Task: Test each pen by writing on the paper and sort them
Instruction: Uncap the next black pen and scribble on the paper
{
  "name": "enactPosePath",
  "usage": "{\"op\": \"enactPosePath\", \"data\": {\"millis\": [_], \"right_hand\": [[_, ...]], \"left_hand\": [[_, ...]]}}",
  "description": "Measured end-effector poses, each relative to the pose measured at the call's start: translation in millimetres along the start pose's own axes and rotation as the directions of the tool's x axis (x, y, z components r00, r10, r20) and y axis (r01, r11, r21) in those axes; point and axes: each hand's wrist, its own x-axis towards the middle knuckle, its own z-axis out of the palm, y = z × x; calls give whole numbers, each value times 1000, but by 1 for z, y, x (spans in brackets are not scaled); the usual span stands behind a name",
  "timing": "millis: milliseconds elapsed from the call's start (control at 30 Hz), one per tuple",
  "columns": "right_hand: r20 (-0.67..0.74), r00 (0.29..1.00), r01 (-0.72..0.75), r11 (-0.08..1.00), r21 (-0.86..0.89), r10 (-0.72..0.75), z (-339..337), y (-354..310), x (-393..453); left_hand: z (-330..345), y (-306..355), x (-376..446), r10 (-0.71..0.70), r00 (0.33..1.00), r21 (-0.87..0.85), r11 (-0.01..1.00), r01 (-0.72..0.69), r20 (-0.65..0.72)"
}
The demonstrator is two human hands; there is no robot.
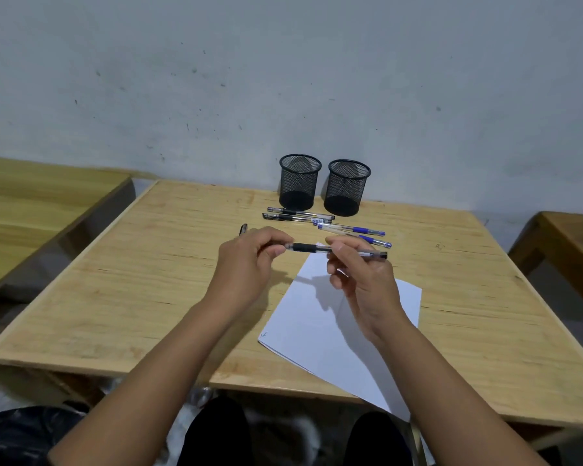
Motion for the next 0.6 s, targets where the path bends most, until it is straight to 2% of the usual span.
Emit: {"op": "enactPosePath", "data": {"millis": [67,167,233,400,600], "right_hand": [[-5,999,-37,999,-27,37,-2,2,-7],[27,994,-93,957,-275,104,1,10,-20],[61,992,-79,913,-400,113,6,14,-25],[69,997,64,819,-570,-29,19,9,-13],[75,982,179,737,-651,-173,25,-5,5]], "left_hand": [[-10,-4,6,-60,998,-68,996,59,-16],[-18,-5,11,-122,992,-222,969,112,-34],[-18,-3,11,-116,993,-236,966,108,-22],[-12,6,6,-24,999,-126,992,29,38],[-7,15,20,15,999,-95,995,-18,-31]]}}
